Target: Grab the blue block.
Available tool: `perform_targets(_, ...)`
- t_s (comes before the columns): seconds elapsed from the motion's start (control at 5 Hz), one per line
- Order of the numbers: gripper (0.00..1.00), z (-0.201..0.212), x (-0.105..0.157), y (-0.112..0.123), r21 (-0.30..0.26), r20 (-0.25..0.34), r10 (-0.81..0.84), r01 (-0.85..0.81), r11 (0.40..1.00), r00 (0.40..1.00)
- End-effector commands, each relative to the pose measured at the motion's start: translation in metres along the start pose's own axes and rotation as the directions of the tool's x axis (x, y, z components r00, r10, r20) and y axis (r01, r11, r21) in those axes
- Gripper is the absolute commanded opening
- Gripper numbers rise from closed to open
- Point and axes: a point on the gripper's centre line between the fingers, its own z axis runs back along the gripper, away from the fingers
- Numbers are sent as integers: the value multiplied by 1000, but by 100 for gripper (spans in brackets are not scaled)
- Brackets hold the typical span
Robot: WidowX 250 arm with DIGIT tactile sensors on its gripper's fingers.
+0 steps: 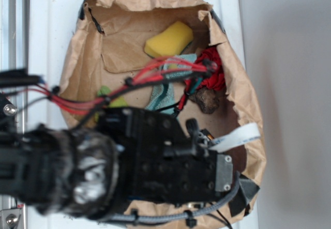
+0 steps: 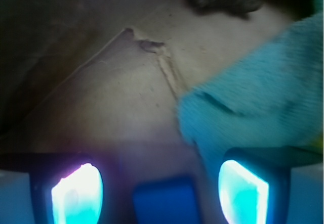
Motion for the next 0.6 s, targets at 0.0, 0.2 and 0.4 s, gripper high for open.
perform_targets(0.0, 100, 39, 6, 13, -50, 51, -23, 26, 998, 998)
perform_targets(0.2, 100, 33, -10, 20, -13, 36, -80, 81, 997, 996)
perform_targets(0.4, 100, 22, -19, 25, 23, 48, -119, 118, 993, 992)
